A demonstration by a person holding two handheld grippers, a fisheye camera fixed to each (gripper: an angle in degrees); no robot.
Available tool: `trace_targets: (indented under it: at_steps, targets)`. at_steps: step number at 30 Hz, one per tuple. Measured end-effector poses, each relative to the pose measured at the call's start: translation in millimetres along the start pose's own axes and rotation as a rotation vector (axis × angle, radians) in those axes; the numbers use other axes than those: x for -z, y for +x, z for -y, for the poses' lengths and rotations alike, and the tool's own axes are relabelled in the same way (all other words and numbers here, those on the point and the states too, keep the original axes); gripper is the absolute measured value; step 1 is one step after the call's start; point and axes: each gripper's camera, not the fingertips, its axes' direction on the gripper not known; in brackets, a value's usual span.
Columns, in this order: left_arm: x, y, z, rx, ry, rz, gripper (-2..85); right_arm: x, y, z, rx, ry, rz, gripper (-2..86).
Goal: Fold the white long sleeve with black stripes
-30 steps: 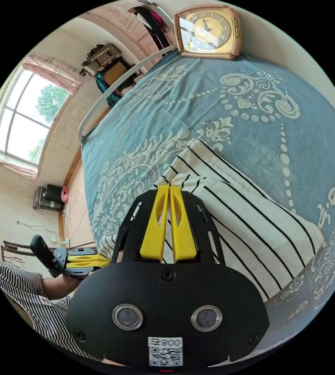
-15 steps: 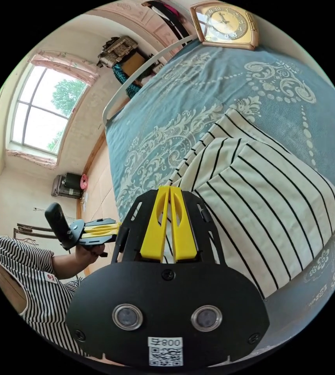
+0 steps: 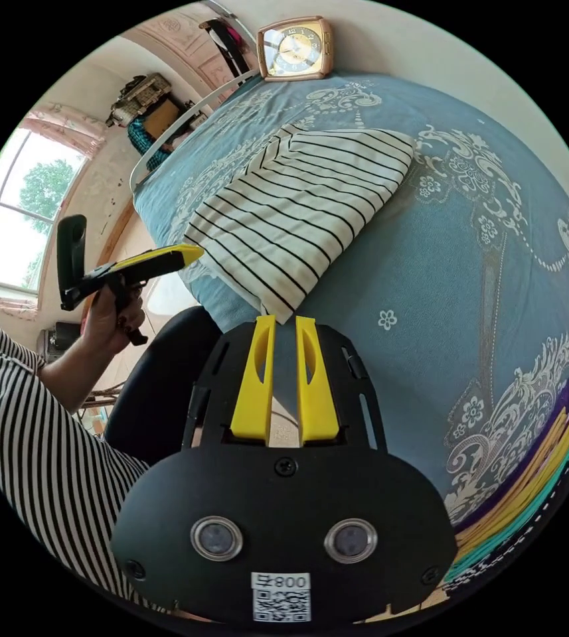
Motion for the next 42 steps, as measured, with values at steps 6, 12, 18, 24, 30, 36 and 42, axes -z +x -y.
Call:
trace_targets:
  at_steps: [6, 12, 18, 24, 30, 36, 42]
  targets:
    - [-2, 13, -3, -0.02, -0.024, 0.04, 0.1, -19, -47, 5, -0.003, 0.011, -0.071, 7.2]
    - [-12, 10, -2, -0.013, -0.049, 0.028, 0.2, -9, -71, -12, 0.0, 0.008, -0.022, 8.6]
    - [1, -2, 7, 0.013, -0.012, 0.096, 0.2, -20, -102, -5, 0.014, 0.006, -0.08, 4.3]
    - [14, -41, 15, 0.066, -0.014, 0.235, 0.1, 1, -141, -16, 0.088, 0.038, -0.139, 1.9]
    - [22, -76, 6, 0.141, -0.046, 0.23, 0.1, -12, -171, -27, 0.143, -0.002, -0.218, 1.2]
    - [51, -74, 31, 0.079, -0.068, 0.335, 0.1, -15, -194, -36, 0.186, -0.014, -0.267, 1.0]
    - [101, -93, 42, 0.073, -0.02, 0.194, 0.4, 1, -202, -44, 0.19, -0.001, -0.247, 0.9]
